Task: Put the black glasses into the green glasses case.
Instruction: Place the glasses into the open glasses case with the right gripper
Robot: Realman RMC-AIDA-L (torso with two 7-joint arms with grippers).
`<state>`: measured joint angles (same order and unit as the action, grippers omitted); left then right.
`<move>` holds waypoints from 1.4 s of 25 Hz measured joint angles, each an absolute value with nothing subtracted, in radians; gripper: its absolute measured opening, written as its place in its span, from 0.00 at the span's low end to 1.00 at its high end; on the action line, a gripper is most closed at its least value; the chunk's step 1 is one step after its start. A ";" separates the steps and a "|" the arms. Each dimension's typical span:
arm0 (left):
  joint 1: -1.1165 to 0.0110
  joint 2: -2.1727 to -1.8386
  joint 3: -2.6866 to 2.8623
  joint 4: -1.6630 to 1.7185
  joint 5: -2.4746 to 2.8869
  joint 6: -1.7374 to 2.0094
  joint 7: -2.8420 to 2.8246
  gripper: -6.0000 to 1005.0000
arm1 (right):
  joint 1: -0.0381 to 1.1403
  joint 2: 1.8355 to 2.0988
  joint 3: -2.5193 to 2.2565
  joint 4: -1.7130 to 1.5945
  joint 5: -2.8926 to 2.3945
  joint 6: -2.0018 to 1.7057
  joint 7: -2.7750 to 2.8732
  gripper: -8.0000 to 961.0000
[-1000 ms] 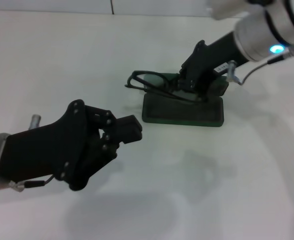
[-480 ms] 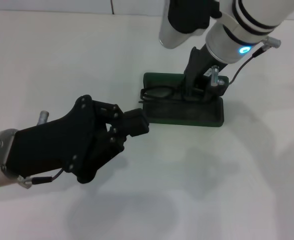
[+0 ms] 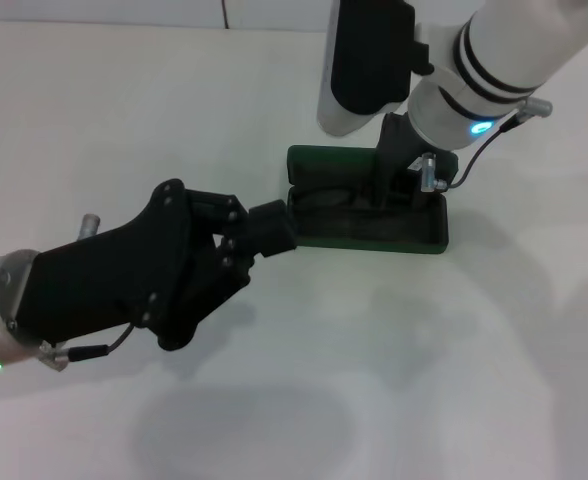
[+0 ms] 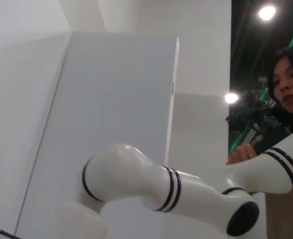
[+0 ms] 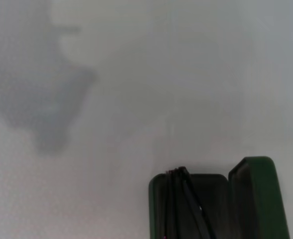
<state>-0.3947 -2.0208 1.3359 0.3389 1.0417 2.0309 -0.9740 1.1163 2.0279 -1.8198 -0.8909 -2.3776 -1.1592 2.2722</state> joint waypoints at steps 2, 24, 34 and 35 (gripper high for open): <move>-0.402 -2.022 1.332 0.333 1.043 2.031 -0.975 0.05 | 1.105 2.028 -1.830 -0.890 -2.377 -1.136 2.274 0.05; -0.419 -2.024 1.306 0.291 1.038 2.028 -0.974 0.05 | 1.075 2.028 -1.862 -0.901 -2.383 -1.105 2.279 0.05; -0.419 -2.025 1.305 0.290 1.036 2.028 -0.974 0.05 | 1.075 2.028 -1.868 -0.911 -2.415 -1.106 2.302 0.05; -0.419 -2.025 1.305 0.290 1.035 2.028 -0.974 0.05 | 1.075 2.028 -1.868 -0.912 -2.416 -1.106 2.302 0.05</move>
